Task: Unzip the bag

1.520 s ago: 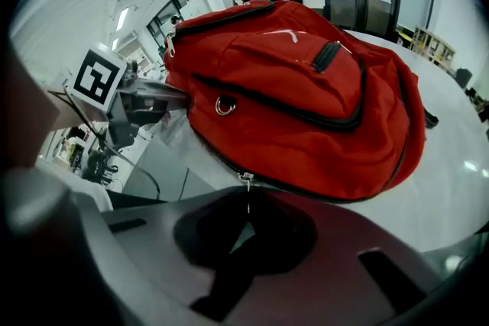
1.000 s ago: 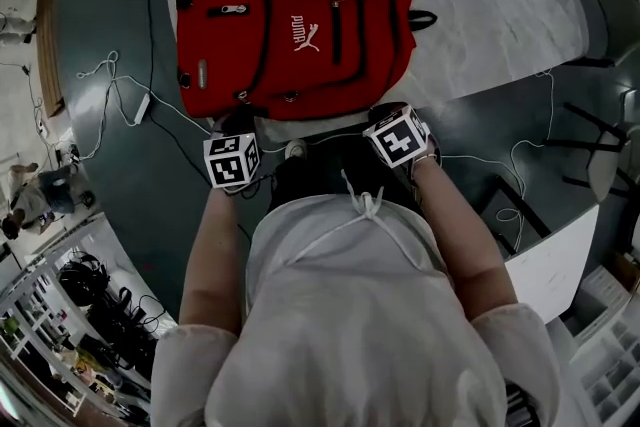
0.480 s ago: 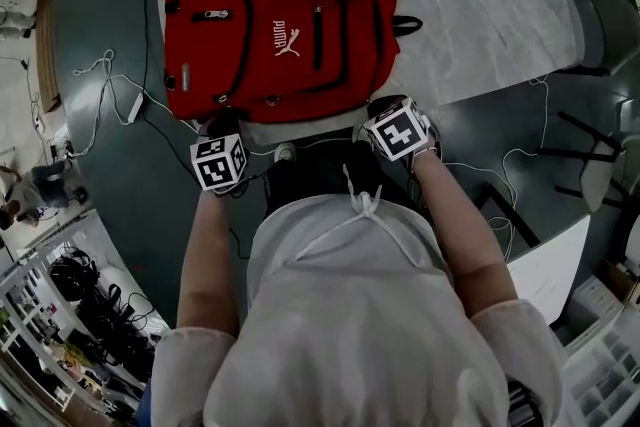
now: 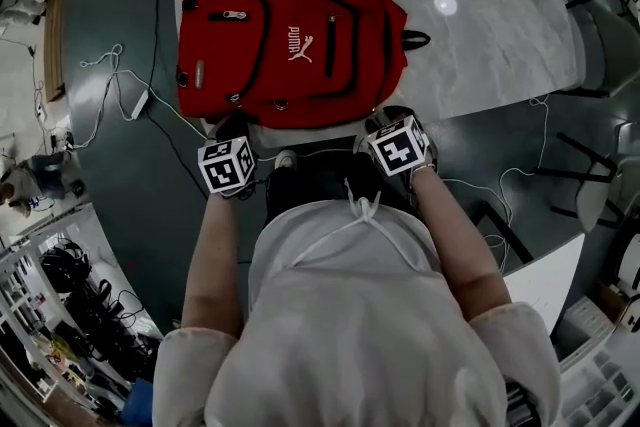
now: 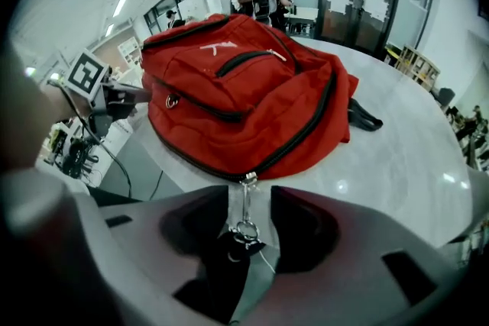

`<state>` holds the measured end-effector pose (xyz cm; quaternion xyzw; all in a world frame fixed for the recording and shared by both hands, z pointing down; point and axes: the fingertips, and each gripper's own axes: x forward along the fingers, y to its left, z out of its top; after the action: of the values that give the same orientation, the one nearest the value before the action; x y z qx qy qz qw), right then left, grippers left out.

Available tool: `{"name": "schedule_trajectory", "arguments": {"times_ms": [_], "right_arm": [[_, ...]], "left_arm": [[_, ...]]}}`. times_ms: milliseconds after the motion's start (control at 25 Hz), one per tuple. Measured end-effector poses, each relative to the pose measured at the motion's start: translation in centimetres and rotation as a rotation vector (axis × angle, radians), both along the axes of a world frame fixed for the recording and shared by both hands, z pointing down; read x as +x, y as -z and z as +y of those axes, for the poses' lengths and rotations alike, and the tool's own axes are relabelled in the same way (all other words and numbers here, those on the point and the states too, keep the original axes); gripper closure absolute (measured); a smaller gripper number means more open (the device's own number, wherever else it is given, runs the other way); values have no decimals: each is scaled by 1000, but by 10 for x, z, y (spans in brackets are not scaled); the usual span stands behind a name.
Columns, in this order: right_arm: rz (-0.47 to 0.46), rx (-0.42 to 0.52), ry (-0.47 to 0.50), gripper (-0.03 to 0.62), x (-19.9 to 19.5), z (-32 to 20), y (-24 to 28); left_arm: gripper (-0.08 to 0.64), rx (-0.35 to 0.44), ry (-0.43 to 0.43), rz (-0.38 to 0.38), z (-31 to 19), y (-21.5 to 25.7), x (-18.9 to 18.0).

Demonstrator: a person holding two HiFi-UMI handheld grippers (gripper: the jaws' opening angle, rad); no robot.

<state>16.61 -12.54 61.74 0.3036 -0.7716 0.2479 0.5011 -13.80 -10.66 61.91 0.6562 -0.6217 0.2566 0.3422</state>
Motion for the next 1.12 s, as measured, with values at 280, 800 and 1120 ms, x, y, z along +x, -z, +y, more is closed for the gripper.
{"name": "schedule_trajectory", "arguments": {"times_ms": [280, 800, 1120], "right_arm": [[-139, 90, -157, 500, -30, -18, 47], [-398, 433, -185, 558, -96, -85, 187], [-549, 594, -100, 561, -121, -89, 262]], "left_arm": [[540, 120, -71, 13, -2, 51, 25], [540, 512, -269, 84, -91, 219, 92], [540, 752, -356, 141, -102, 316, 122]]}}
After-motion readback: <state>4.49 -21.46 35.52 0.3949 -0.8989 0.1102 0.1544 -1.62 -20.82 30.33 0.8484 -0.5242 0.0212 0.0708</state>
